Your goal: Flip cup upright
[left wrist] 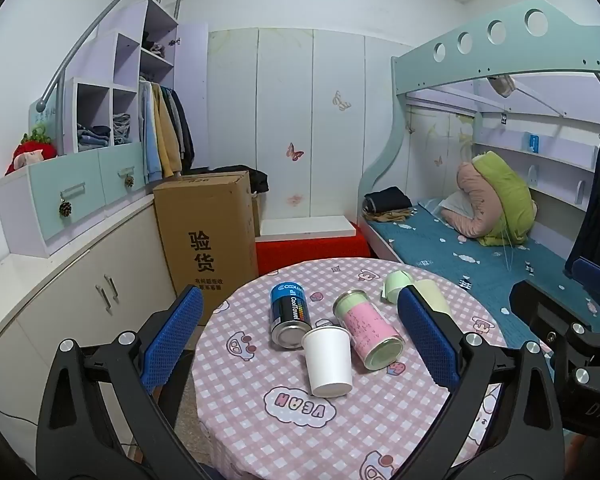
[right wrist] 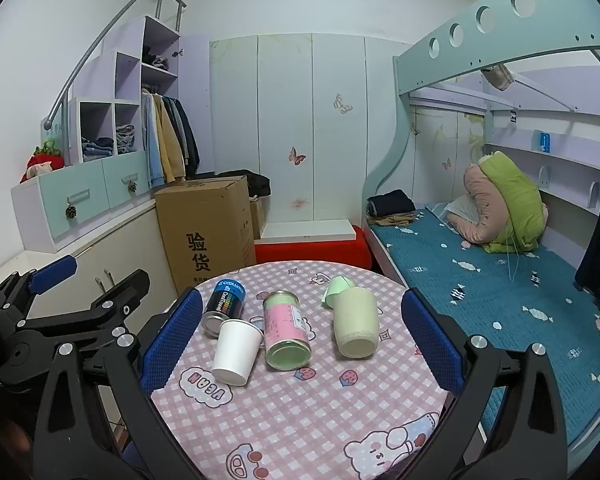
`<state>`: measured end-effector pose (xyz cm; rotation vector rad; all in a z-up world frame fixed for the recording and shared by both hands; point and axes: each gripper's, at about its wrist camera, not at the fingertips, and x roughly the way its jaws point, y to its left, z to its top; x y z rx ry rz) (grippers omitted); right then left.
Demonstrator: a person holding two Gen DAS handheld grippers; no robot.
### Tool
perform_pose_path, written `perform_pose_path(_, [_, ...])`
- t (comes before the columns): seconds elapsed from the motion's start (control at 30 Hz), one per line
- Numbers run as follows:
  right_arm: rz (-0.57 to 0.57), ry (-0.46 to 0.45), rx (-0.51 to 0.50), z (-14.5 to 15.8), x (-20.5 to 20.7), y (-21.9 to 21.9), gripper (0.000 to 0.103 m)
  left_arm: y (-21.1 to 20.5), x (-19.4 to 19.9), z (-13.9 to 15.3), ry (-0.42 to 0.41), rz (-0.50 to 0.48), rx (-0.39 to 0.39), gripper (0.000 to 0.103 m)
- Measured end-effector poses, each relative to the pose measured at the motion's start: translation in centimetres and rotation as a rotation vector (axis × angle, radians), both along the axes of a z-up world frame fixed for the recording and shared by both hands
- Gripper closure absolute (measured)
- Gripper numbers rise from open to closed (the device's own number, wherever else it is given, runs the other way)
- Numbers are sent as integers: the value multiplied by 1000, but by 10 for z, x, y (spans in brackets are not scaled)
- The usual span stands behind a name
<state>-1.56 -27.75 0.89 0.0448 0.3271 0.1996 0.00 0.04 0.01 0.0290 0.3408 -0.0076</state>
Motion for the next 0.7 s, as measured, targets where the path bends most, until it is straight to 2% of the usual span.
perform_pose_path(0.7, [-3,2,2,-3,0,1,7,0,0,0,-1,-1,4,5])
